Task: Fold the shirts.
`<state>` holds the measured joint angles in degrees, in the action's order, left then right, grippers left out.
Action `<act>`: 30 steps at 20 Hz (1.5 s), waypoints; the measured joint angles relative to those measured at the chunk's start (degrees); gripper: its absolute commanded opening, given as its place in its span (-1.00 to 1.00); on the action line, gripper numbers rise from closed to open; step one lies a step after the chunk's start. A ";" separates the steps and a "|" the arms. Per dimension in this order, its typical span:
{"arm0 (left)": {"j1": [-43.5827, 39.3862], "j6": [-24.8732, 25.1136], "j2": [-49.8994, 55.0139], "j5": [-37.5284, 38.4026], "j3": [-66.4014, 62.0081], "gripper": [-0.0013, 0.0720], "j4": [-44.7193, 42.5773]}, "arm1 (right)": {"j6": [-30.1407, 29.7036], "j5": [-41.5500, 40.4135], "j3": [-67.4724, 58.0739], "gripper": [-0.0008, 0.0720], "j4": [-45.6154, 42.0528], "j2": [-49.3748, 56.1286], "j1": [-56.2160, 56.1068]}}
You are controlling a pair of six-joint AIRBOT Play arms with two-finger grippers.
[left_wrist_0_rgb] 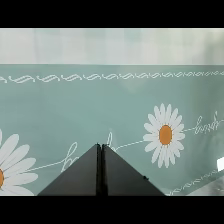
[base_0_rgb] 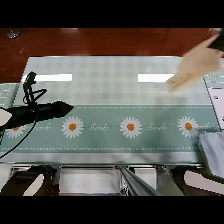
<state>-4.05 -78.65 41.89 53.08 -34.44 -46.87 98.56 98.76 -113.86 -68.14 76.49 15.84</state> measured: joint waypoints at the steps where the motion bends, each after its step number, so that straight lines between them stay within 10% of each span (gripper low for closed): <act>1: 0.00 -0.02 0.00 -0.02 0.00 -0.91 0.00 | 0.31 1.77 0.09 -0.91 -0.87 -1.22 3.06; 12: 0.00 1.92 0.90 -2.19 0.02 -0.90 0.00 | -0.22 7.19 30.42 -0.90 -25.07 -28.24 33.55; 13: 0.00 2.08 1.16 -2.51 0.02 -0.91 0.02 | -0.17 7.21 34.32 -0.77 -27.74 -31.08 36.02; 15: 0.00 2.29 1.75 -3.41 0.02 -0.90 0.02 | 1.27 7.19 41.86 0.72 -33.18 -36.33 40.19; 17: 0.13 3.43 2.49 -3.96 0.02 -0.91 -0.04 | 2.21 6.43 46.64 0.74 -36.04 -38.93 42.25; 22: 3.39 5.73 4.04 -8.11 -3.85 -0.91 -0.35 | 1.64 -0.11 45.48 0.60 -25.49 -35.45 39.74; 26: 3.41 7.63 11.41 -7.13 -21.33 -0.91 1.11 | 3.91 -14.16 37.33 -0.91 -4.17 -25.62 21.00; 30: -0.55 7.98 20.11 -0.98 -37.11 -0.91 -0.35 | 0.81 -29.42 32.76 -0.91 -5.33 -13.40 -7.30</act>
<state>-4.60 -70.67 62.00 52.10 -71.55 -47.22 99.37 69.34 -81.10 -73.47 63.09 8.54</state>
